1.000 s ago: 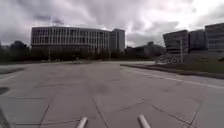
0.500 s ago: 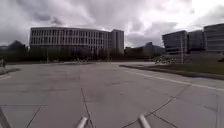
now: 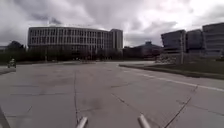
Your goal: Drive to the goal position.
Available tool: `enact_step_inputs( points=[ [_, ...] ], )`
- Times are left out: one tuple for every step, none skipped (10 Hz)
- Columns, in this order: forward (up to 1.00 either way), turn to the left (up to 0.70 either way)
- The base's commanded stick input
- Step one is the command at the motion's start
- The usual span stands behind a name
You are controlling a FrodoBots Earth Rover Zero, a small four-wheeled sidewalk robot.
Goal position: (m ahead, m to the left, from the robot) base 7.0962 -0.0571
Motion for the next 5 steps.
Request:
enact_step_inputs(
  points=[
    [0.70,0.01],
    [0.70,0.01],
    [0.70,0.01],
    [0.70,0.01],
    [0.70,0.01]
  ],
)
